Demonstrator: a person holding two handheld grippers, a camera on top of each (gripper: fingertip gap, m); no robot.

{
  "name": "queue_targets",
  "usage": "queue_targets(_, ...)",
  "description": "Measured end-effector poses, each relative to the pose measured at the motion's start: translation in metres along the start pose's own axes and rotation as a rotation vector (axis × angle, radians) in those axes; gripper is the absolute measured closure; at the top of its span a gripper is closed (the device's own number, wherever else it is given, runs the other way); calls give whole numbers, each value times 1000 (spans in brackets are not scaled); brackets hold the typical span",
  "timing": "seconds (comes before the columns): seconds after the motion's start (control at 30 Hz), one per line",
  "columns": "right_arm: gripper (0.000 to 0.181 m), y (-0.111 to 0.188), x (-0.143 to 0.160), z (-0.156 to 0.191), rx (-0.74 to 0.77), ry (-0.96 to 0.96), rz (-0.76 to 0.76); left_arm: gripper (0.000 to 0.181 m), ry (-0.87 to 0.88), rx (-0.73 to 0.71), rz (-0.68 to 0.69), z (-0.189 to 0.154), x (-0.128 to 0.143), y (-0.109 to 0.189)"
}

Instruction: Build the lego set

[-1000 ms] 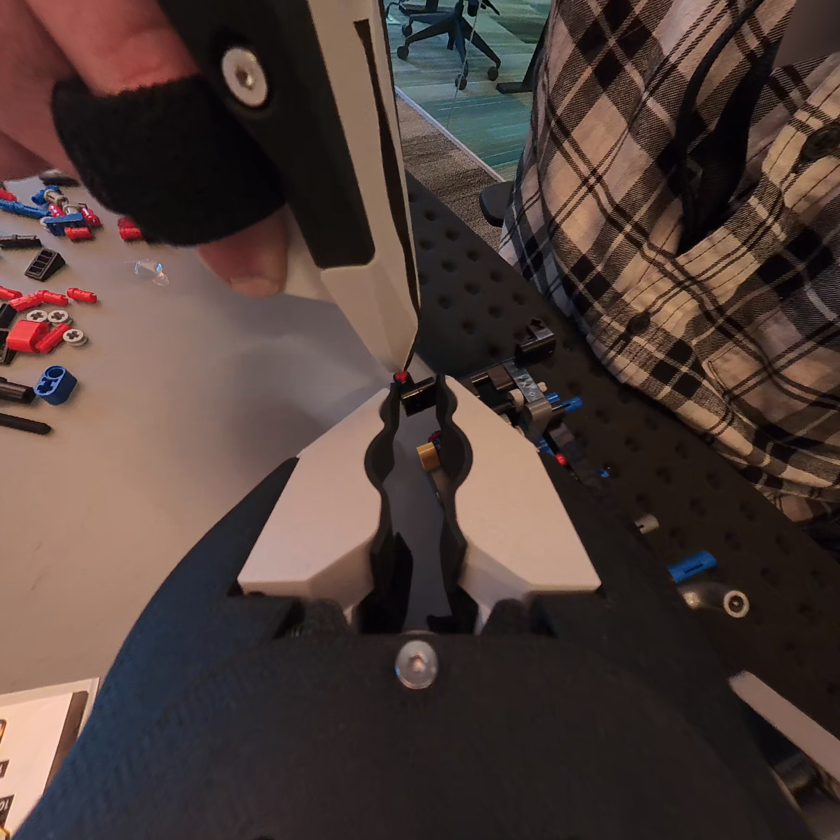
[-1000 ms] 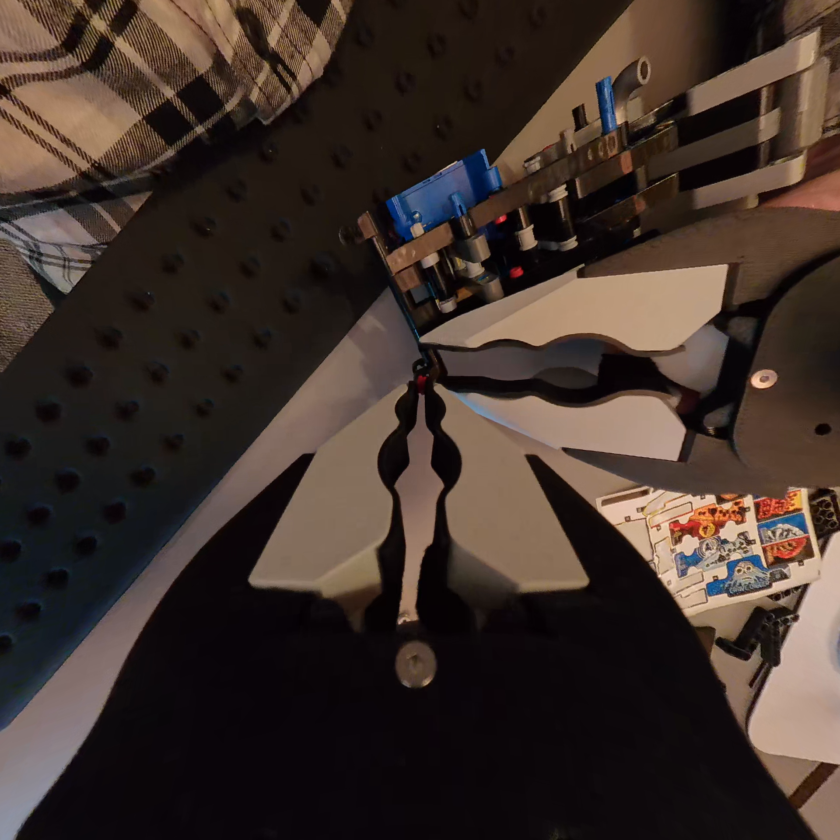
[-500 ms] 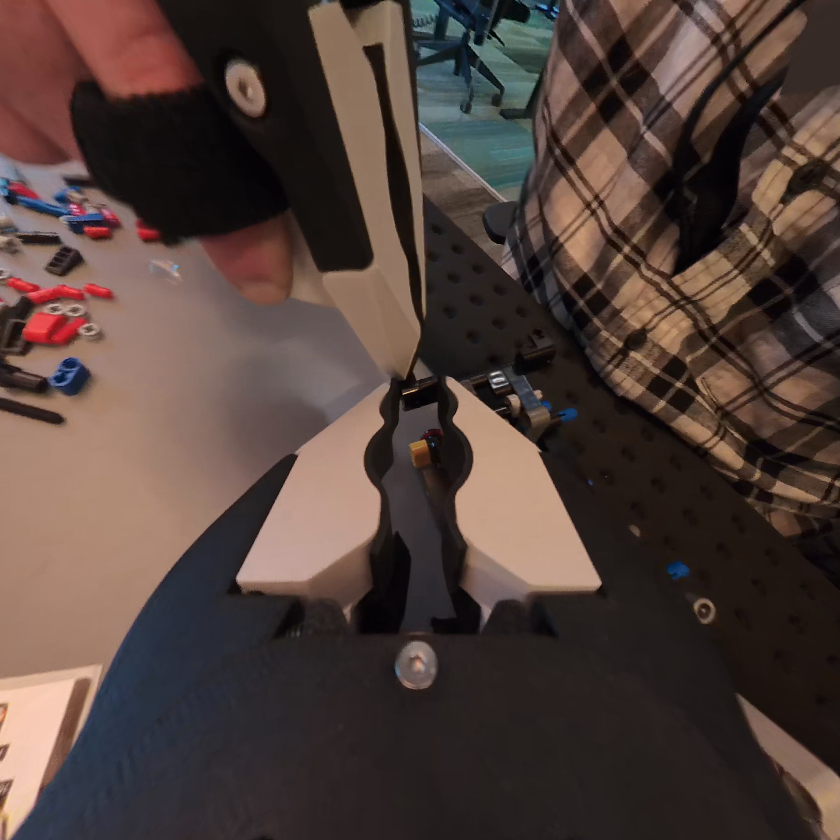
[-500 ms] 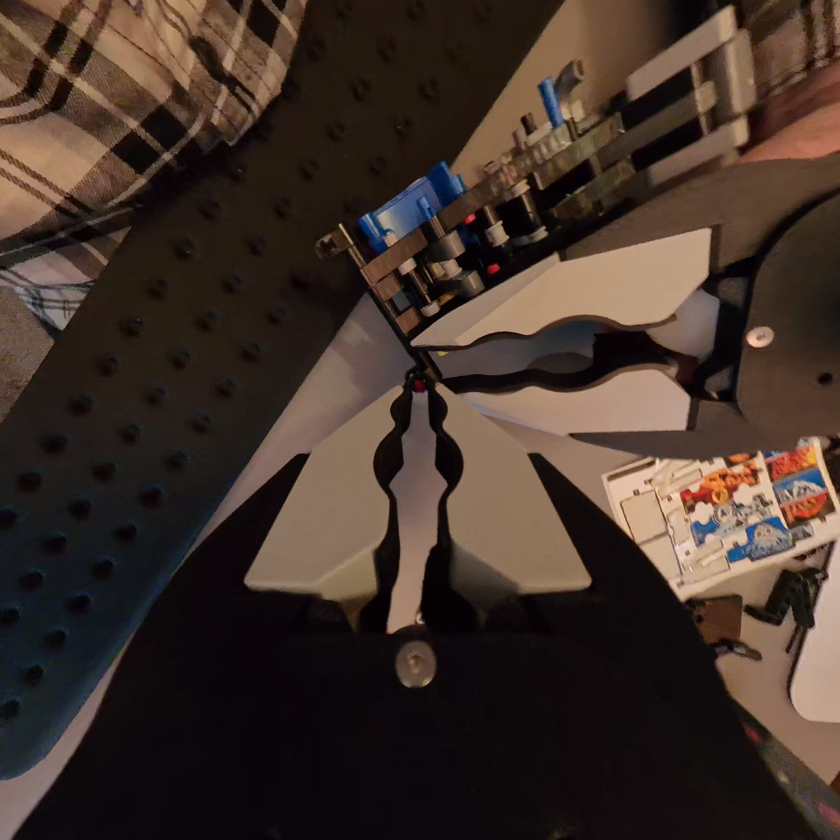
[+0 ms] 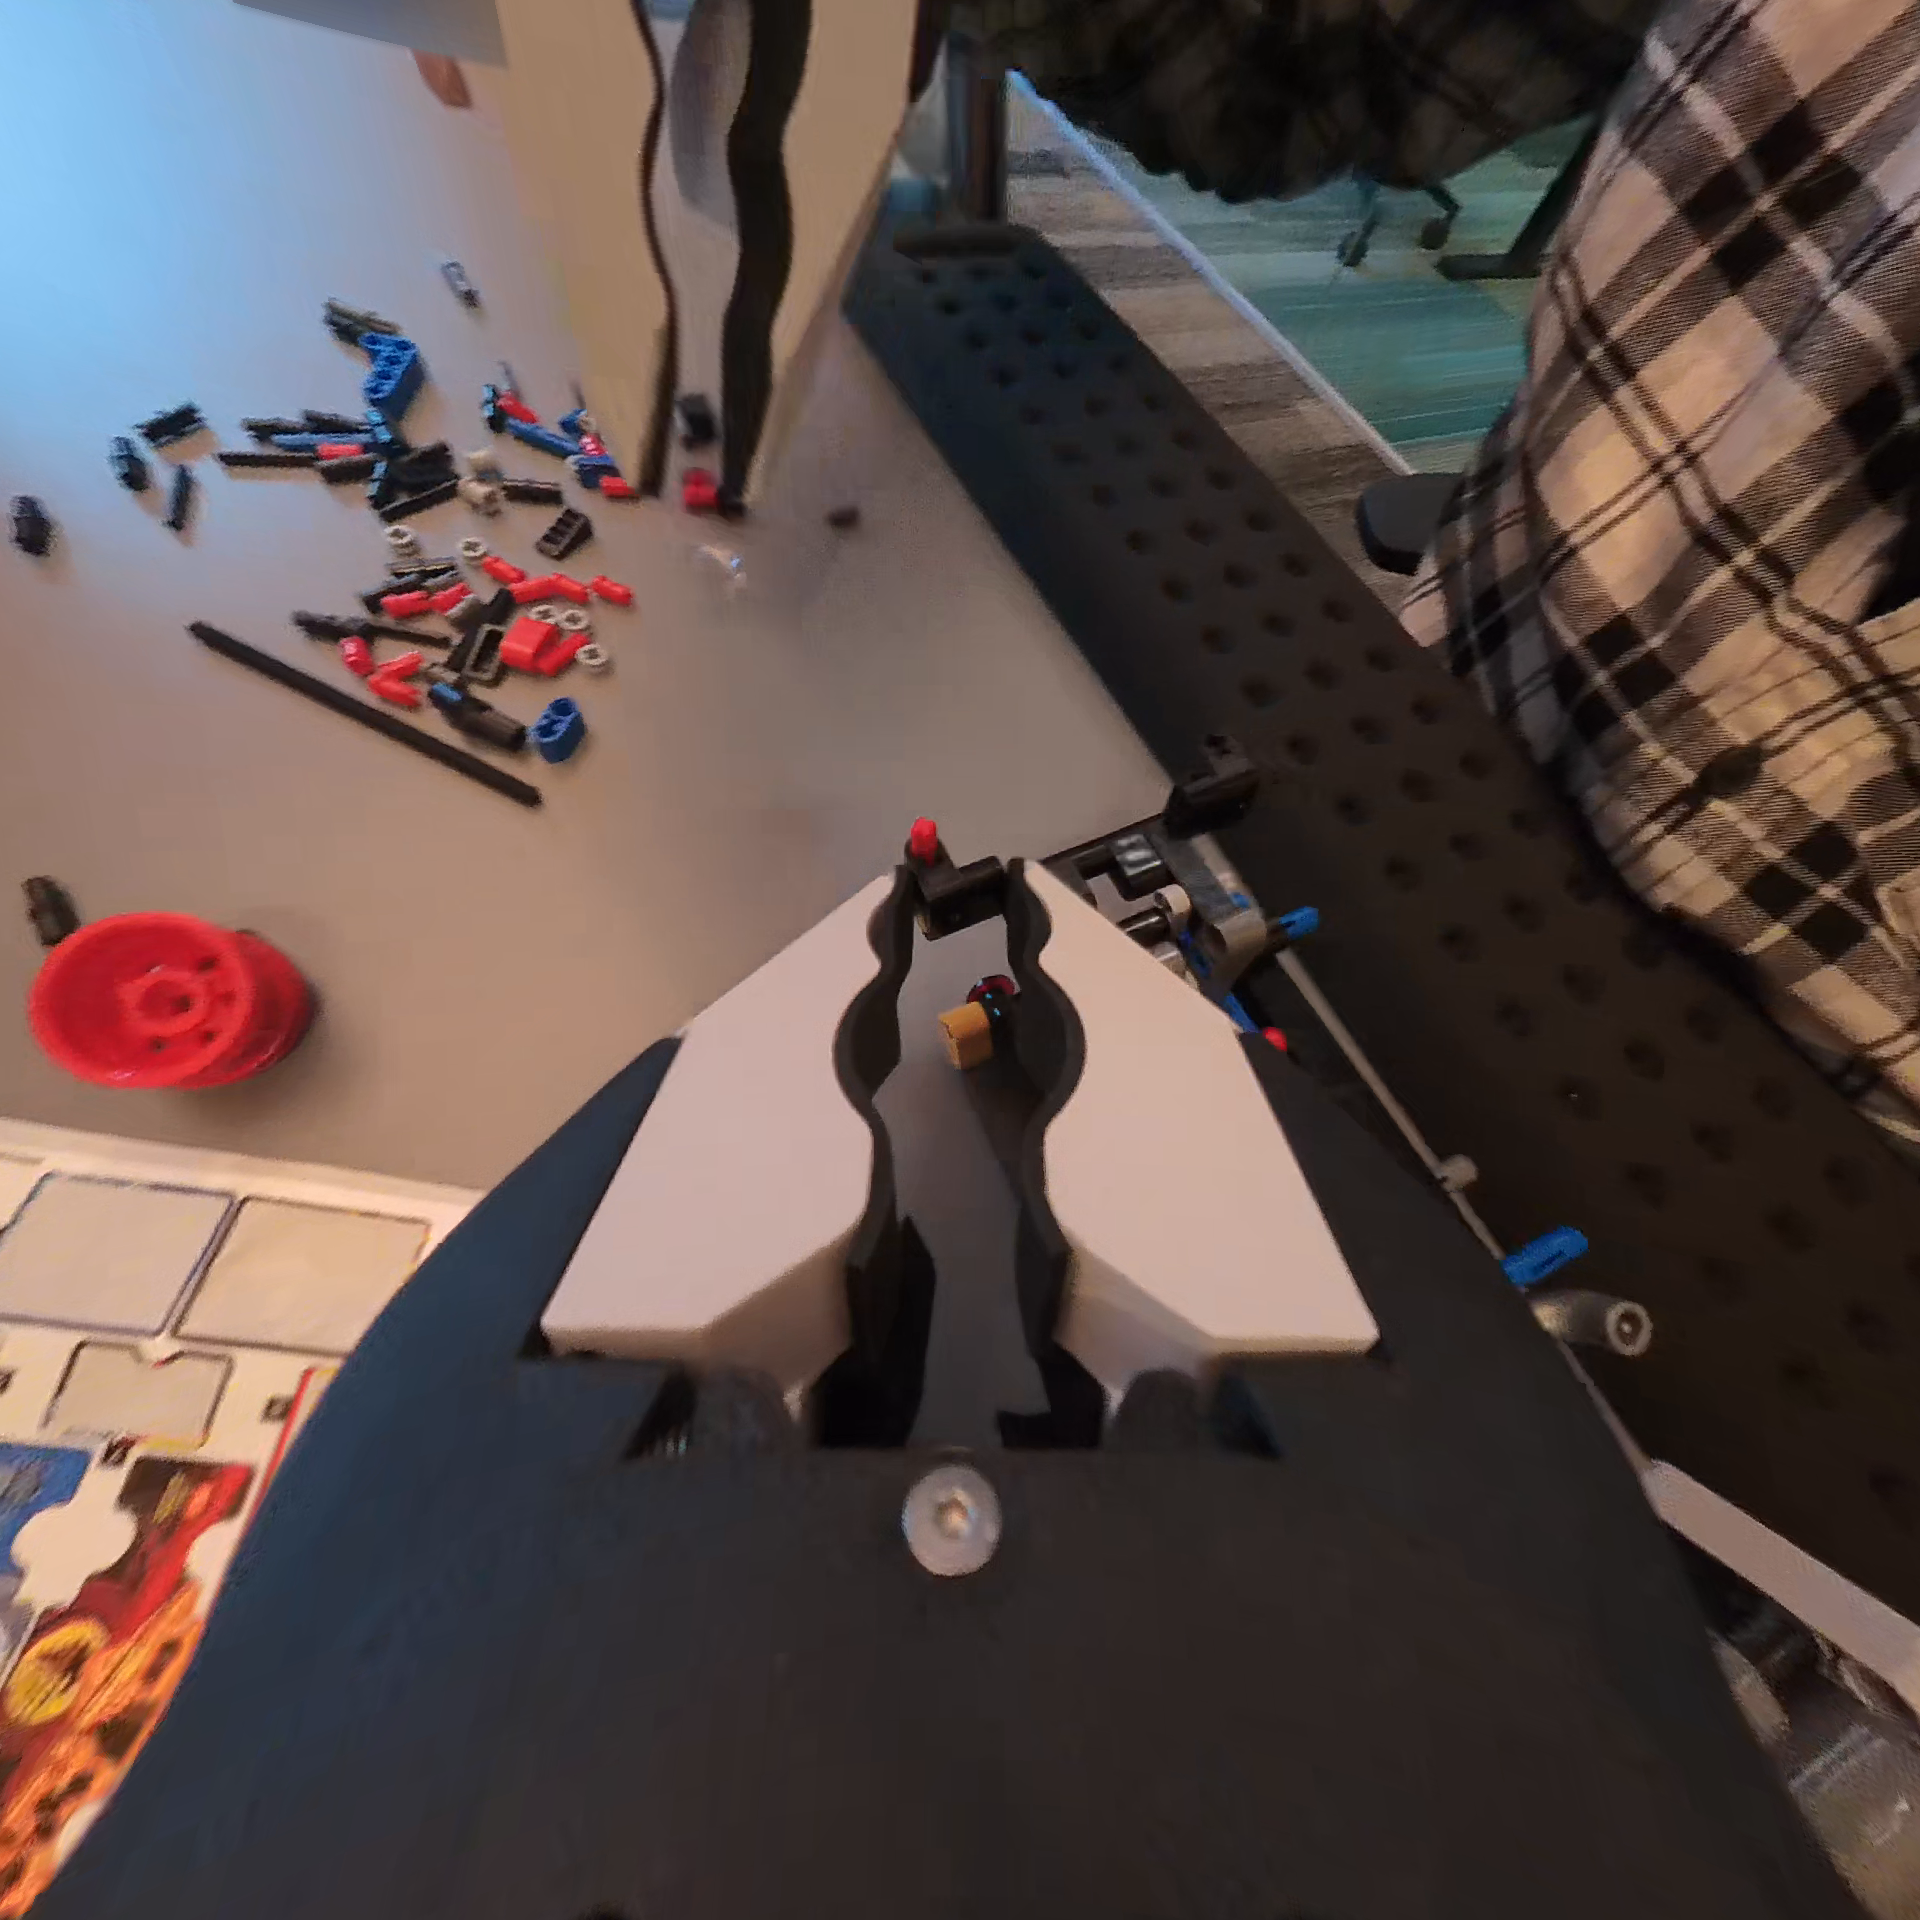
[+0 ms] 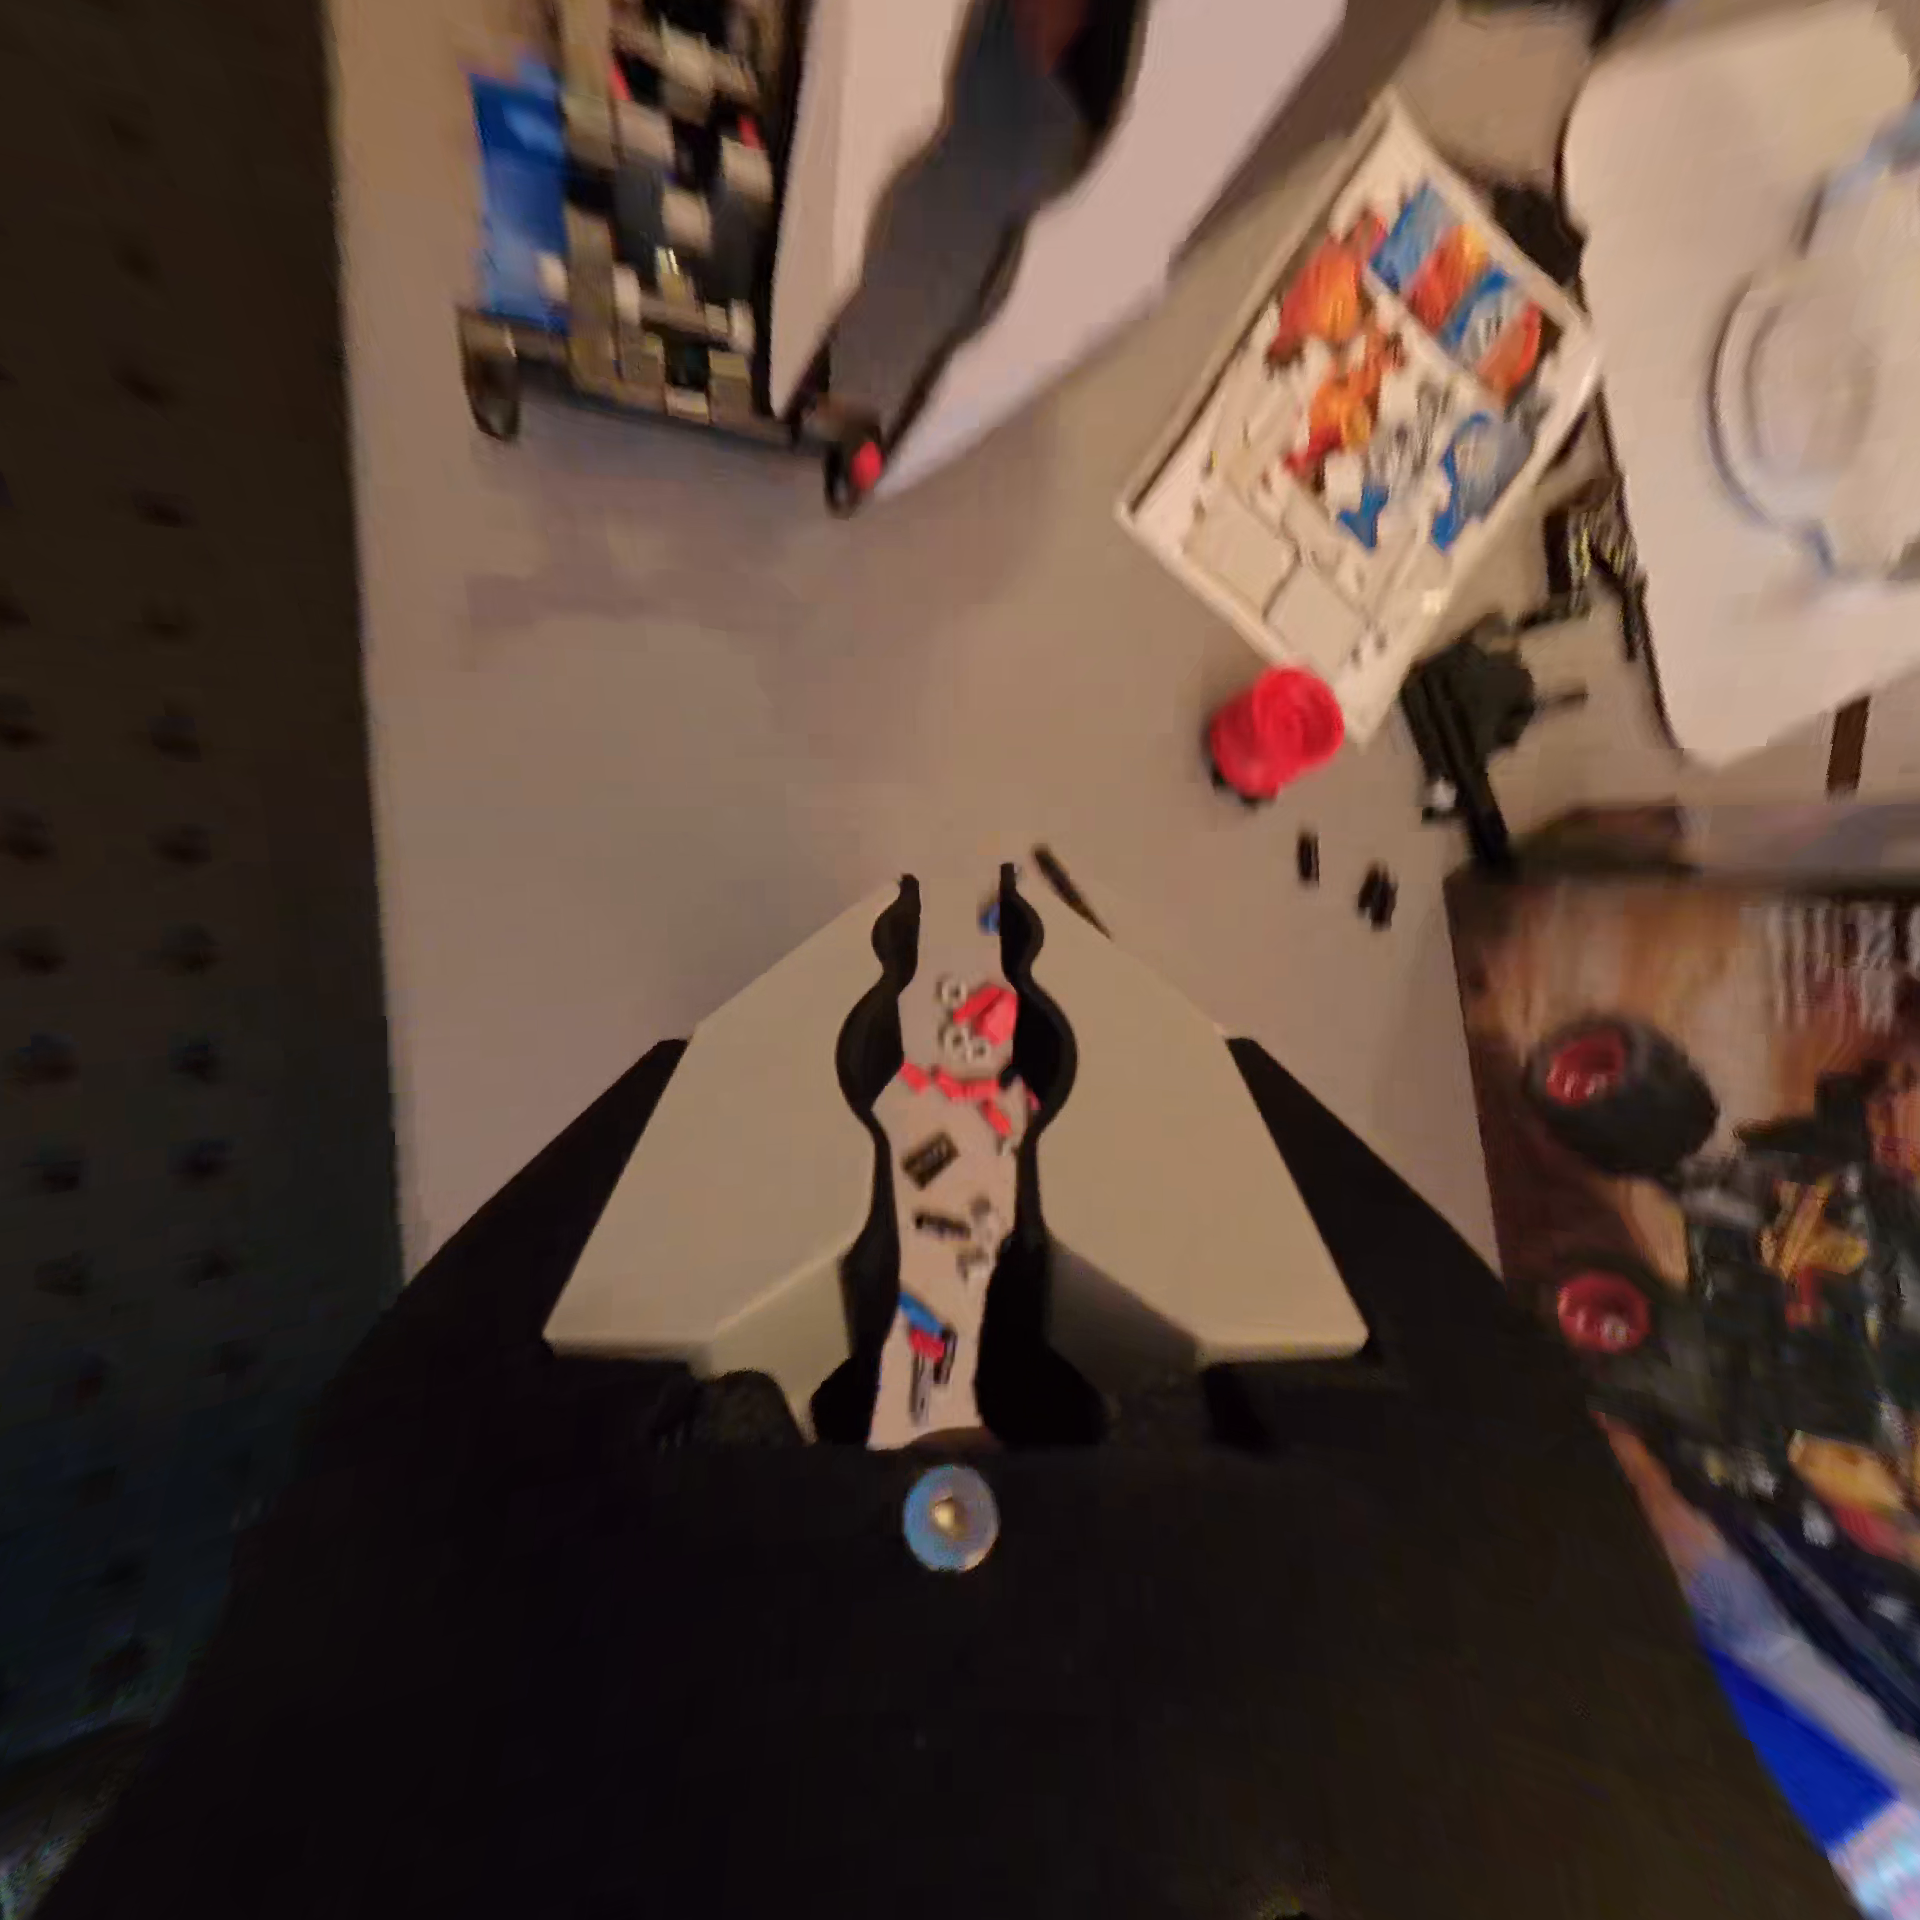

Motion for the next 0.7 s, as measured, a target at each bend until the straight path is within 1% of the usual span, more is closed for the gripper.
queue_targets(0.13, 168, -15, 30, -1, 11, -76, 105, 165, 5, -81, 11, 8, 0, 7)
queue_targets(0.23, 169, -29, 42, -3, -13, -129, 124, 165, 15, -103, 25, 10, 1, 9)
queue_targets(0.33, 171, -41, 46, -1, -39, -154, 128, 160, 12, -130, 39, 11, 1, 9)
queue_targets(0.47, 176, -54, 51, -3, -32, -178, 155, 159, 7, -145, 51, 11, 1, 10)
queue_targets(0.5, 179, -55, 51, -4, -21, -188, 140, 159, 7, -144, 51, 11, 1, 10)
queue_targets(0.63, 176, -56, 54, -8, -1, -212, 142, 158, 3, -143, 54, 11, 2, 10)
queue_targets(0.7, 175, -54, 53, -9, -2, -238, 111, 158, -1, -143, 56, 11, 2, 10)
Point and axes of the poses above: each gripper's, where its closed fingertips meet, y back along the fingers, x out of its underside, z = x × y across the jaws, the point moved 5 cm from there along y, back along the fingers, and after that the axes turned 8 degrees about z, right-handed, at the moved point
